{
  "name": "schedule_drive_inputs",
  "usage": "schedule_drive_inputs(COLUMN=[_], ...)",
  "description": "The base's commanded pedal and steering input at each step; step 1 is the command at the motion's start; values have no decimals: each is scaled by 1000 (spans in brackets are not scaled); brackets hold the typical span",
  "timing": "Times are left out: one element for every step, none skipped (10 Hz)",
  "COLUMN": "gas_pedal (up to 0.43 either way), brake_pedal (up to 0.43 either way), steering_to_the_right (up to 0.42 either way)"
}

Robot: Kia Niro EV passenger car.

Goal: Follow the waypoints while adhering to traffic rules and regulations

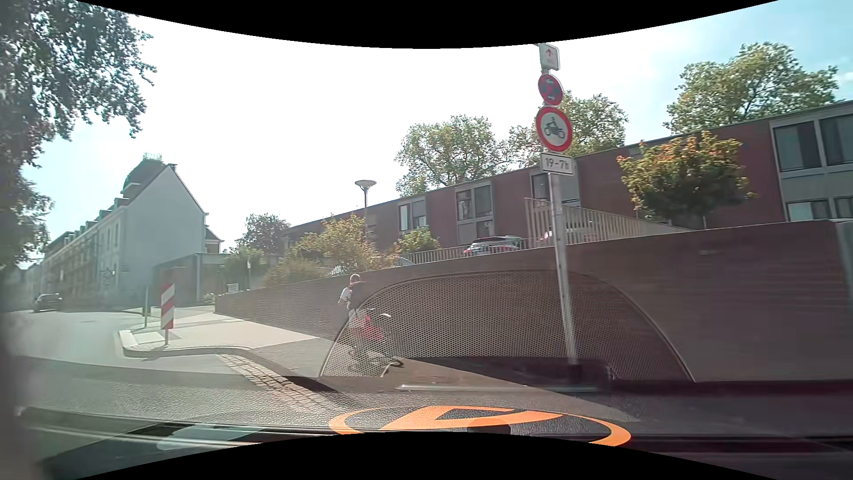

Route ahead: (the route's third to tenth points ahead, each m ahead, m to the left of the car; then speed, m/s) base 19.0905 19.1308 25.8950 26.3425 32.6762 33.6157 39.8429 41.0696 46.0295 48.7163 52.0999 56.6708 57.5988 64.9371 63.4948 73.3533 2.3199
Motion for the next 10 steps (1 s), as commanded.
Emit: schedule_drive_inputs(gas_pedal=[110,98,87,67,59,59,59,47,47,47], brake_pedal=[0,0,0,0,0,0,0,0,0,0], steering_to_the_right=[-709,-705,-701,-699,-698,-694,-688,-680,-668,-656])
